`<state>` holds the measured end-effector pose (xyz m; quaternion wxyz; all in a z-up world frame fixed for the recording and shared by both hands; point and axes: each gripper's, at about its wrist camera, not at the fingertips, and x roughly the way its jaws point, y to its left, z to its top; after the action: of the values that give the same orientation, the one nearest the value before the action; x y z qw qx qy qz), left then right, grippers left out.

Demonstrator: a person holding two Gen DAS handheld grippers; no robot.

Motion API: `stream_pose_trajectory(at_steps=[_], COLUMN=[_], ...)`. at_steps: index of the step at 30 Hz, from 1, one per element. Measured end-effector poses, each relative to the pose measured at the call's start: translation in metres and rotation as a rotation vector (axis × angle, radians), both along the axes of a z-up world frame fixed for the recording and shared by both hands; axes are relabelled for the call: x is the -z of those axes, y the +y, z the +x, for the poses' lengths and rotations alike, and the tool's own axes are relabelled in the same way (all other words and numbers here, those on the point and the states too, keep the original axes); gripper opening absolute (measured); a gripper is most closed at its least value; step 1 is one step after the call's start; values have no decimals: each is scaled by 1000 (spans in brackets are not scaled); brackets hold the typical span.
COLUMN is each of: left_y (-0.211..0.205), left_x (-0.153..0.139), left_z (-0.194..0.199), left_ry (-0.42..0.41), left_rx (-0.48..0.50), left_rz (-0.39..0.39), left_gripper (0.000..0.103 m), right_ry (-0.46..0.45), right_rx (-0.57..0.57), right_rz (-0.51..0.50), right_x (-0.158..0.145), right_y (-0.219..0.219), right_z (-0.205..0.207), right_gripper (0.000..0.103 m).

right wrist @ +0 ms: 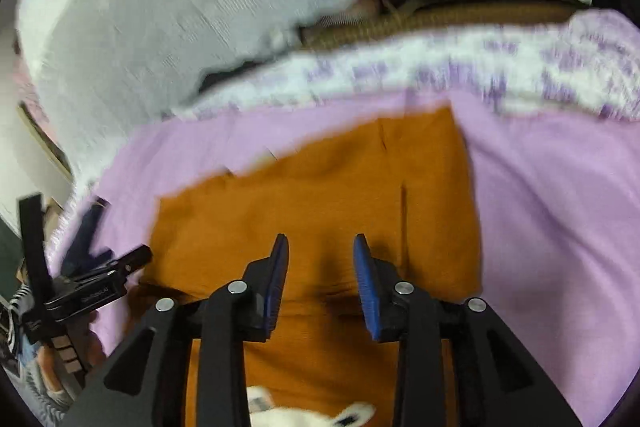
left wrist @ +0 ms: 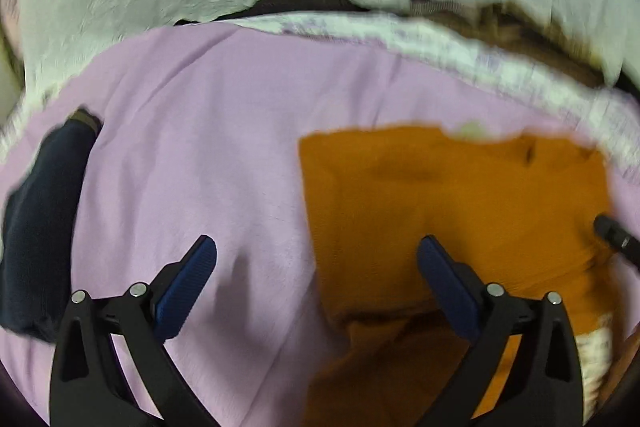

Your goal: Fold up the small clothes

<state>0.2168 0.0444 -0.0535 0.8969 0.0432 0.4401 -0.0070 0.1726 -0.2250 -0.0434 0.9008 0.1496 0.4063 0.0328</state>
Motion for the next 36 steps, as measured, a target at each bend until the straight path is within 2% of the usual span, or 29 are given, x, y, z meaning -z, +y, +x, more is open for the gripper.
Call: stream_pose_trajectory(at_steps=[1,2,3,4,6,9,11,13,15,16,17,18,19,21,23,25,27,29,31,33,36], left_y=[-4,-4,4,10,23,33,28,10,-10,-21,-29,-28,-20,-8,3,3,-1,-3,-3,-2,-3], left_x=[12,20,19,16,9,-1,-13,-21,-16,-4,11,17,18,14,12,15,18,20,20,21,21], left_z=[5,8,7,7,6,2,0,7,16,24,32,35,36,37,36,38,41,41,37,37,37], left_ry=[30,51,51,61,53,37,18,6,13,42,72,70,64,81,61,68,69,66,63,66,62], left_rx=[8,14,1,-2,-11,-25,7,38,63,78,86,82,59,55,31,22,25,26,26,24,22], left_rz=[30,11,-44,-75,-147,-252,-287,-219,-128,-63,-16,-40,-110,-185,-230,-237,-211,-189,-185,-190,-180], left_gripper=[99,99,99,99,99,98,98,98,98,99,99,99,99,99,99,99,99,99,99,99,99], right_ry=[28,21,24,23,-38,-86,-83,-73,-4,68,63,33,22,-35,-116,-136,-96,-52,15,108,82], right_rx=[6,9,14,17,32,0,-37,-43,-57,-65,-64,-67,-70,-74,-49,-32,-34,-59,-74,-64,-14], right_rz=[18,38,52,59,57,100,79,32,19,20,28,31,31,56,33,-18,-69,-97,-133,-121,-105], right_x=[10,11,10,6,-7,-20,-24,-25,-12,3,8,9,8,-7,-26,-38,-37,-29,-13,16,16], right_y=[-8,-11,-15,-17,-19,-16,-5,2,4,4,3,3,2,-3,-10,-14,-15,-9,3,5,-1], right_z=[4,6,5,3,-6,-6,3,18,40,53,50,47,44,35,32,42,66,84,101,116,120], right_gripper=[28,23,23,25,34,34,34,34,44,44,44,44,44,44,44,44,42,30,28,25,17])
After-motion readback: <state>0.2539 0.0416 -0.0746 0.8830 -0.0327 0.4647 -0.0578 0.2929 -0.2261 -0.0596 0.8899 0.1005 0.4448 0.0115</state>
